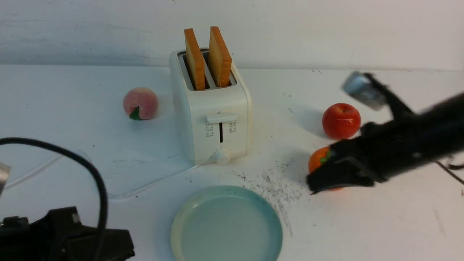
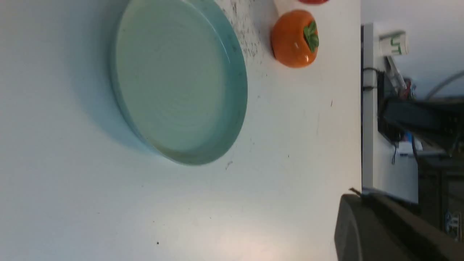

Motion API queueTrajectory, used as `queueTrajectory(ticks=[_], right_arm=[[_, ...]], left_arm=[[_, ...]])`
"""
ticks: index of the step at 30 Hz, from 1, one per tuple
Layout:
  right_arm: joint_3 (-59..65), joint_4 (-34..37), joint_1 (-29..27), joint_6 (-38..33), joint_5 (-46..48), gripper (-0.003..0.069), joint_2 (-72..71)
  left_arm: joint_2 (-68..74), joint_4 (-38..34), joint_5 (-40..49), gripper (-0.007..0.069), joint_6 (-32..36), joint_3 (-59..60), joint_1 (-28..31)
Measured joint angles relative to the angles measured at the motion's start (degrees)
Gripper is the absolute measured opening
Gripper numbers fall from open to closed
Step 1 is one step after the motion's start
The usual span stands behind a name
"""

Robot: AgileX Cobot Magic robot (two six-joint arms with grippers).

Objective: Take toasted bread from bread machine on white table place on plate.
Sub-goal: 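Grasp the toast slice in the toaster and pull it up out of the slot with the right gripper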

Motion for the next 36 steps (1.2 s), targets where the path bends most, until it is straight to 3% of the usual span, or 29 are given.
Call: queueTrajectory(ticks=[2,6,8,14,17,21,24,29,36], right_arm=[[-8.2,-2.8,3.8,1.0,2.3,0.0001,5.7],[-24.2,-15.4,9.8,9.5,4.4,0.0001,13.9],[-37.3,-26.4,13.0,18.4,5.3,0.0001,18.4],[-55.2,-35.6,15.5,27.0,3.9,0.0009,26.4],[-63.7,-39.4,15.6,30.4,1.1,0.0052,32.9],[-66.7,-41.8,15.6,31.5,-1.0,0.0118,36.2],[-67.4,-42.1,15.6,31.7,-6.5,0.0249,37.6],[-67.4,-44.1,15.6,31.6,-13.0,0.0378,38.3],[-67.5,-49.1,15.6,31.6,-15.8,0.0432,40.9]], left_arm=[[1.8,-2.5,0.1,-0.0014,3.6,0.0,0.0],[3.0,-4.2,-0.1,-0.0014,7.1,-0.1,0.0],[3.1,-4.3,-0.5,-0.0014,7.7,-0.1,0.0],[3.1,-4.3,-2.1,-0.0014,8.1,-0.1,0.0],[3.1,-4.3,-2.9,-0.0014,8.1,-0.1,0.0],[3.1,-4.3,-2.9,-0.0014,8.2,-0.1,0.0],[3.2,-4.3,-3.5,-0.0014,8.5,-0.1,0.0],[3.2,-4.1,-4.1,-0.0014,8.5,-0.1,0.0],[3.2,-3.6,-4.1,-0.0014,8.5,-0.1,0.0]])
